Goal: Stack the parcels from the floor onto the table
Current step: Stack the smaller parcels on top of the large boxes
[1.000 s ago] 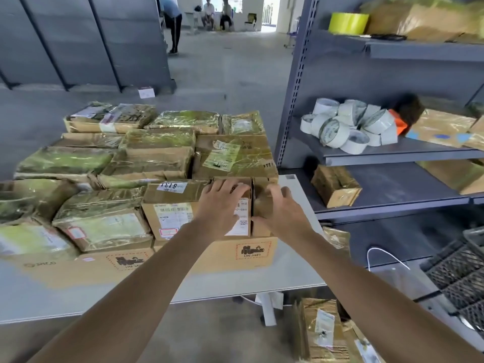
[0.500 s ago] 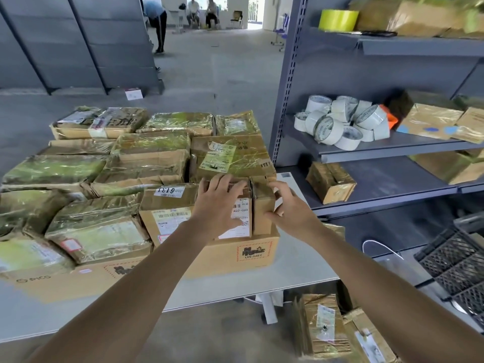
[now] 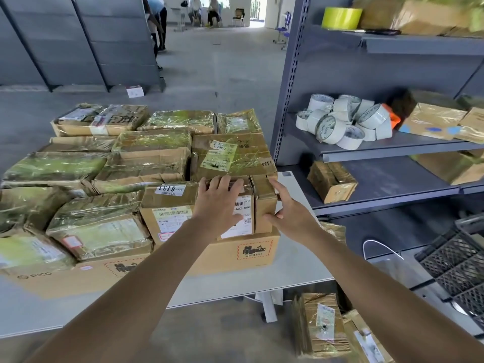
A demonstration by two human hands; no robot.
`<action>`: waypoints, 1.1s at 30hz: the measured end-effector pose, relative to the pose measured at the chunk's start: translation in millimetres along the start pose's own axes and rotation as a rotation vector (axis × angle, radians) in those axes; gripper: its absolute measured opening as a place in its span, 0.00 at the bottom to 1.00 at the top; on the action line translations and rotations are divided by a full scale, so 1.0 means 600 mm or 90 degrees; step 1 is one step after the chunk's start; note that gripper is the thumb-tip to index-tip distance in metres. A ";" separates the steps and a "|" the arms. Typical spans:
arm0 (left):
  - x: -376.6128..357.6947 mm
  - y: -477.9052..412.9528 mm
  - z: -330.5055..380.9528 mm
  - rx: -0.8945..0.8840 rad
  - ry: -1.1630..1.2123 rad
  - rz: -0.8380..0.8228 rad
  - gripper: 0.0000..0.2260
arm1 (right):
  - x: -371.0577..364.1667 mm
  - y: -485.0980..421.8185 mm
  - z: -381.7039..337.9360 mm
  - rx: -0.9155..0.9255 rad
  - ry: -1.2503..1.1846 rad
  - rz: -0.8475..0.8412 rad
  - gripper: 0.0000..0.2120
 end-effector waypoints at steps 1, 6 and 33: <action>0.001 -0.001 -0.003 -0.005 0.007 -0.006 0.36 | 0.001 0.000 0.002 0.001 -0.012 -0.010 0.41; 0.002 0.000 -0.017 0.010 0.013 -0.054 0.41 | 0.012 0.001 0.014 -0.032 0.019 -0.044 0.35; 0.004 -0.046 -0.020 0.127 0.163 -0.034 0.26 | 0.026 -0.091 0.016 -0.153 0.056 0.063 0.23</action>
Point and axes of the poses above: each hand's wrist, its own y-axis away from the middle knuckle, its own x-axis out of the back of the hand, z = x × y, the point moved 2 cm from there along -y, towards the middle knuckle, and after that the axes turned 5 degrees about -y, right-handed, at the moved point
